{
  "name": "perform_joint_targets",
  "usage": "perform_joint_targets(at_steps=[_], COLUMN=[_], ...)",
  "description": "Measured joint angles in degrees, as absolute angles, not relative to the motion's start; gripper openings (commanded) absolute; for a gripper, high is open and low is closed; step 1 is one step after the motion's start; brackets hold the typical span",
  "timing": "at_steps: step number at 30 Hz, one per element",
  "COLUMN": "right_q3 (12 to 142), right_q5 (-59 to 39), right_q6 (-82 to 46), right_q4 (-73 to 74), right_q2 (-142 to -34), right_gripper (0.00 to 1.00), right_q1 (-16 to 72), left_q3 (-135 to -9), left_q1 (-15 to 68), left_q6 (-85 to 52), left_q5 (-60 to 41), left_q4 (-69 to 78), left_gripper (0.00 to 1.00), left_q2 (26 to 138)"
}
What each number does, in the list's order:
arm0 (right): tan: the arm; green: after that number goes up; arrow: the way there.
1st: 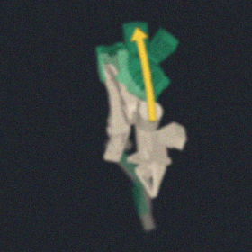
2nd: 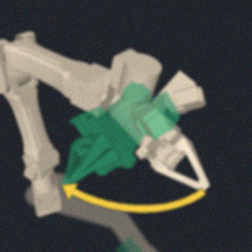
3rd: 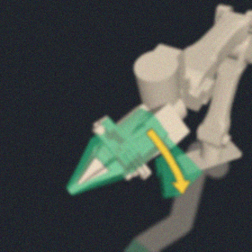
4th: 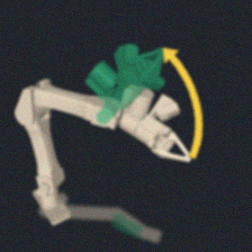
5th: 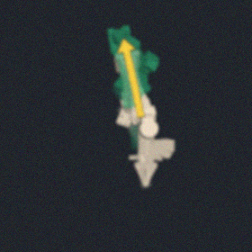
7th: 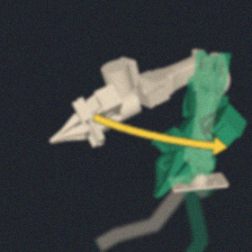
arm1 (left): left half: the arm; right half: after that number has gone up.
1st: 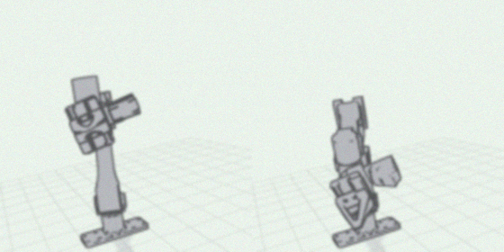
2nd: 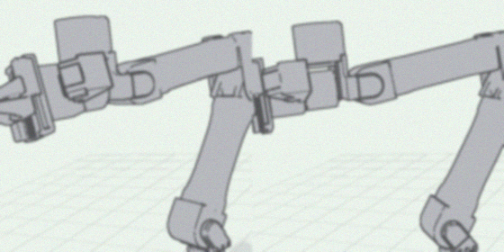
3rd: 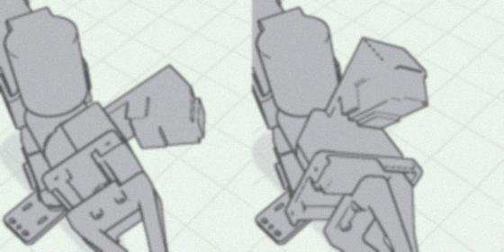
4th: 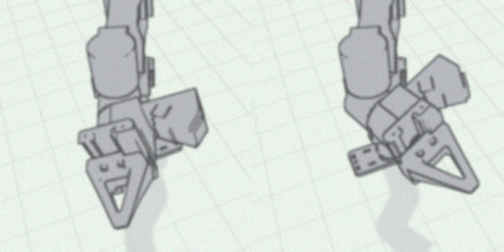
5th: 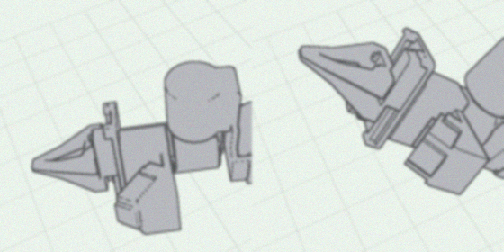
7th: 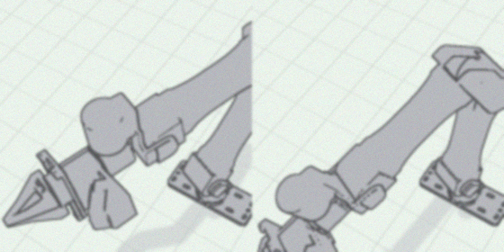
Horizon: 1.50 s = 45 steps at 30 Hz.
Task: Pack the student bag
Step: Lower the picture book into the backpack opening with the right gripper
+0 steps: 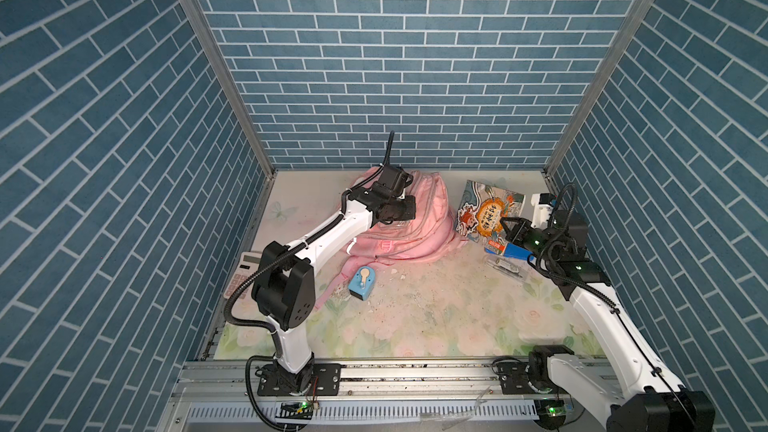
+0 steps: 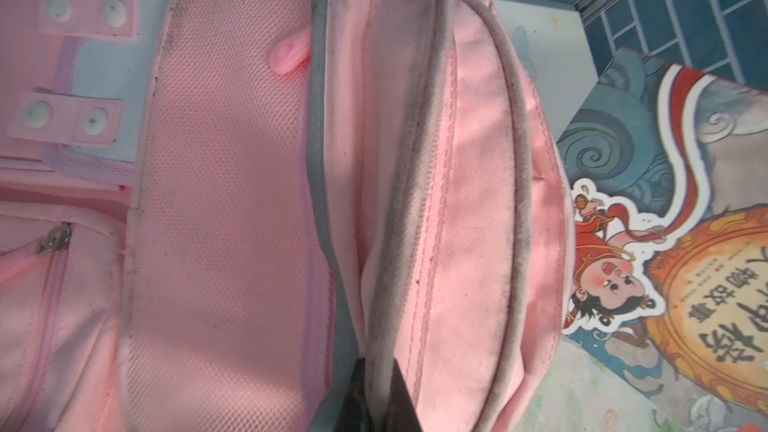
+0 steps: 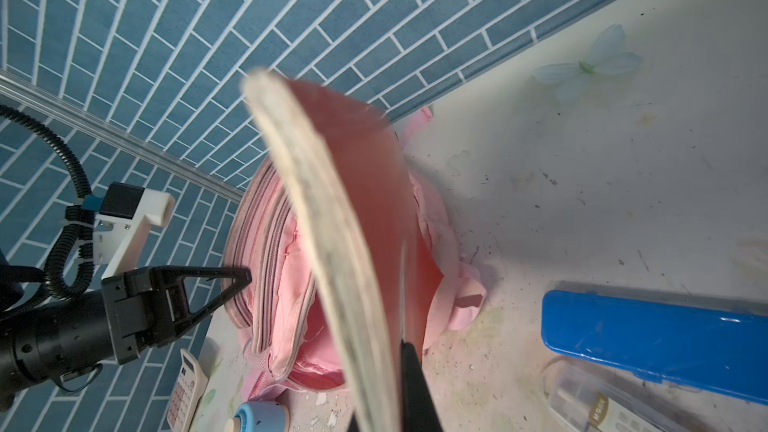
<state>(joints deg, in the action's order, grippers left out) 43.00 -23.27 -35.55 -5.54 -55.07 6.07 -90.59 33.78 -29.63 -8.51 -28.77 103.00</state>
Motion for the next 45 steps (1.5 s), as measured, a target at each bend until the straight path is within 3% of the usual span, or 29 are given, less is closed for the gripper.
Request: perform_joint_targets(at_steps=[14, 31, 45], right_q3=[41.65, 41.60, 45.47], right_q5=[-26.68, -26.92, -33.08], right_q6=[-40.51, -44.38, -55.53], right_q4=[3.92, 10.07, 25.39], right_q2=[-55.48, -69.01, -83.48], right_gripper=[0.00, 0.00, 0.00], right_q1=[6.28, 16.71, 21.06], left_q3=[-91.15, -89.03, -87.02], left_q1=[32.10, 31.38, 31.22], left_q6=[-30.04, -31.27, -31.99], left_q5=[-12.23, -15.14, -16.03], left_q4=[-26.48, -21.26, -18.79], left_gripper=[0.00, 0.00, 0.00], left_q2=[102.08, 99.61, 98.13])
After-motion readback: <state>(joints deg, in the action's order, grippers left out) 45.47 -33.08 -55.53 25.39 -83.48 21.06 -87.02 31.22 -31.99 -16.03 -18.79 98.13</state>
